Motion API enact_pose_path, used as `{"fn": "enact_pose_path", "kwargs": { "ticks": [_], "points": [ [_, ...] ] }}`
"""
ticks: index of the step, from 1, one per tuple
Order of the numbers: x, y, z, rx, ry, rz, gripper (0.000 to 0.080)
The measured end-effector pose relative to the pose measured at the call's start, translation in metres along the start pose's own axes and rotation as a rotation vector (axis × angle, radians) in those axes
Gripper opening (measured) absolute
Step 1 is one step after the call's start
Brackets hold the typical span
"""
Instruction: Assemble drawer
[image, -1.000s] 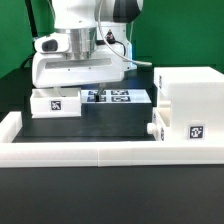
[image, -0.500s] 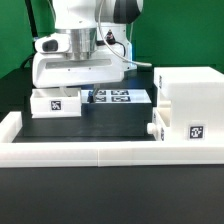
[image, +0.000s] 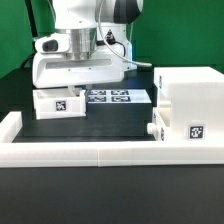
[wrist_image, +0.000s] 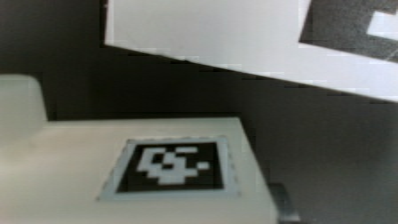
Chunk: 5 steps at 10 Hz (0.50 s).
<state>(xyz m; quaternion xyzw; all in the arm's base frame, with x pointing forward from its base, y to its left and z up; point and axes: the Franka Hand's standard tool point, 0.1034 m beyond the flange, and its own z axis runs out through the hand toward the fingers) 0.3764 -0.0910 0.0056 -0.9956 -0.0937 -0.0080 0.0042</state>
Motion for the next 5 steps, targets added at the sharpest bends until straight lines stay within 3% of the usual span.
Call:
{"fn": "enact_pose_path", "kwargs": {
  "ticks": [4, 5],
  "points": [
    [0.001, -0.001, -0.001, 0.002, -0.003, -0.007, 0.0042],
    [0.008, -0.008, -0.010, 0.016, -0.028, -0.039, 0.0042]
  ]
}}
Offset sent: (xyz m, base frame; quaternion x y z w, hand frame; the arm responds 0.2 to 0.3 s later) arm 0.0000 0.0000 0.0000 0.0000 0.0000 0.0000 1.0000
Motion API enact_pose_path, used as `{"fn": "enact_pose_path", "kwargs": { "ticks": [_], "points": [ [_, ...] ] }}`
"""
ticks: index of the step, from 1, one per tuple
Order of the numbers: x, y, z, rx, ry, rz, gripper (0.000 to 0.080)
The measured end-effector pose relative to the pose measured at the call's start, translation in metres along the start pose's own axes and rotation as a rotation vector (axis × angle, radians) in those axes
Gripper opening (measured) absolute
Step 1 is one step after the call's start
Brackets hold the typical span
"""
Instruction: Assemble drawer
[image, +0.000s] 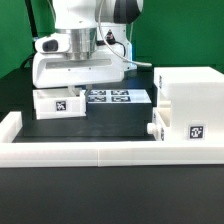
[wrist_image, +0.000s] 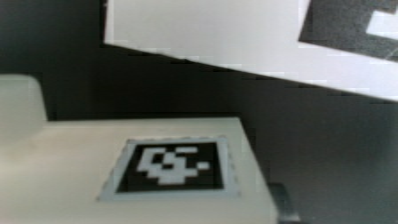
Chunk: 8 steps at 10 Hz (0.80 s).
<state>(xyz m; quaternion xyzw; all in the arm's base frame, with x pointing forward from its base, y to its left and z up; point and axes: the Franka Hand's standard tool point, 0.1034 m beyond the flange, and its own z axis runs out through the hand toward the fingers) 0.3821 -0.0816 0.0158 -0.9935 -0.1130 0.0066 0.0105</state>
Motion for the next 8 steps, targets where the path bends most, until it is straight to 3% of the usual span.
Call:
{"fn": "enact_pose_path", "kwargs": {
  "ticks": [2, 5, 8],
  "points": [
    [0.018, -0.007, -0.022, 0.001, -0.001, -0.055, 0.0042],
    [0.050, -0.004, -0.041, 0.029, -0.032, -0.184, 0.0044],
    [0.050, -0.004, -0.040, 0.031, -0.033, -0.229, 0.0044]
  ]
}}
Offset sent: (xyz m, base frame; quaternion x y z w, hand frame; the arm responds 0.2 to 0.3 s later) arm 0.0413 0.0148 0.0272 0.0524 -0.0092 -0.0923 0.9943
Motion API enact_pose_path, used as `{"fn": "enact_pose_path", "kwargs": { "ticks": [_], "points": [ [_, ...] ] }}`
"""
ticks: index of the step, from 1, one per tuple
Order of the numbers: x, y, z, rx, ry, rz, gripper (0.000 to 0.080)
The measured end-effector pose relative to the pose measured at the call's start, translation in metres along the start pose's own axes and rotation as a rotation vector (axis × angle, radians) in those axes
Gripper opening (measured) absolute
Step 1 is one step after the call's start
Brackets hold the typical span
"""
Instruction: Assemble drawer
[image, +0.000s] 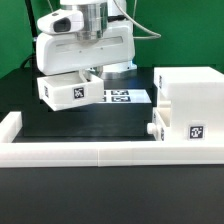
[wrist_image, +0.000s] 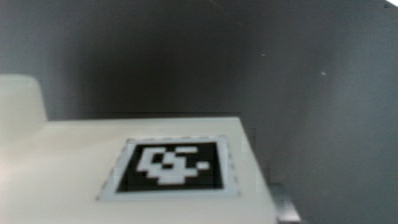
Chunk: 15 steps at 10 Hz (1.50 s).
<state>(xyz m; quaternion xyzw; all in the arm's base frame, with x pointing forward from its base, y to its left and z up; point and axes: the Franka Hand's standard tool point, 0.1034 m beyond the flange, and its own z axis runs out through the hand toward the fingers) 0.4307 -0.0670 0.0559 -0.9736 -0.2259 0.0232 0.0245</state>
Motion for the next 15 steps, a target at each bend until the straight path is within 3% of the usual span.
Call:
{"fn": "enact_pose_path", "kwargs": {
  "ticks": [3, 6, 8, 13, 15],
  "points": [
    [0.001, 0.003, 0.000, -0.001, 0.001, -0.264, 0.0044],
    [0.022, 0.011, -0.006, -0.004, -0.007, -0.575, 0.0044],
    [0.039, 0.012, -0.007, -0.027, -0.030, -0.757, 0.0044],
    [0.034, 0.015, -0.006, -0.020, -0.041, -0.976, 0.0044],
    [0.049, 0.016, -0.011, -0.018, -0.040, -0.990, 0.0044]
  ]
}}
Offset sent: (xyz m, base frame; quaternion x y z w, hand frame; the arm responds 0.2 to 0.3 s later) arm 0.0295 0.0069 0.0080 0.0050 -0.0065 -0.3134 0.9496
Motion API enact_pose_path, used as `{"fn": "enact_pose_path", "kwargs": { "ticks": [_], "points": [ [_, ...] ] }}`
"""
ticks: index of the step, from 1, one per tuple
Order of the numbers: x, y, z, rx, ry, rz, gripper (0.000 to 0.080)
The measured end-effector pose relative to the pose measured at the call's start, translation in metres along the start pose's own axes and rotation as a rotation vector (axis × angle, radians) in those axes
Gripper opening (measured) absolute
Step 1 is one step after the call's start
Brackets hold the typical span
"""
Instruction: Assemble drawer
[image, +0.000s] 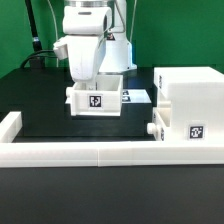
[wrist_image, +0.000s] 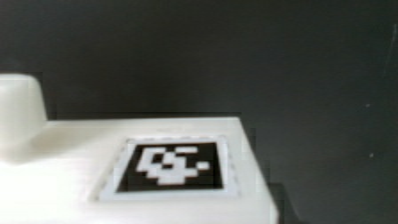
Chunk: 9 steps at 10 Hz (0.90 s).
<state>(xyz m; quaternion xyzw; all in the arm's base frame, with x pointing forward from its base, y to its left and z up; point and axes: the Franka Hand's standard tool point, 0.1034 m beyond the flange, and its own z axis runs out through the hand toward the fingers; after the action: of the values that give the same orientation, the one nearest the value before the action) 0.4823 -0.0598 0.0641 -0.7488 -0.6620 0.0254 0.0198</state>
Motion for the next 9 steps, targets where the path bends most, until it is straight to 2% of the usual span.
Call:
{"fn": "enact_pose_path", "kwargs": {
  "ticks": [3, 4, 7, 8, 9],
  "points": [
    [0.017, 0.032, -0.007, 0.005, 0.009, -0.027, 0.0044],
    [0.023, 0.037, -0.007, 0.000, 0.013, -0.036, 0.0044],
    [0.022, 0.035, -0.005, 0.004, 0.012, -0.032, 0.0044],
    [0.021, 0.036, -0.004, -0.017, 0.014, -0.036, 0.0044],
    [0.019, 0.032, 0.000, -0.010, 0.014, -0.044, 0.0044]
  ]
}}
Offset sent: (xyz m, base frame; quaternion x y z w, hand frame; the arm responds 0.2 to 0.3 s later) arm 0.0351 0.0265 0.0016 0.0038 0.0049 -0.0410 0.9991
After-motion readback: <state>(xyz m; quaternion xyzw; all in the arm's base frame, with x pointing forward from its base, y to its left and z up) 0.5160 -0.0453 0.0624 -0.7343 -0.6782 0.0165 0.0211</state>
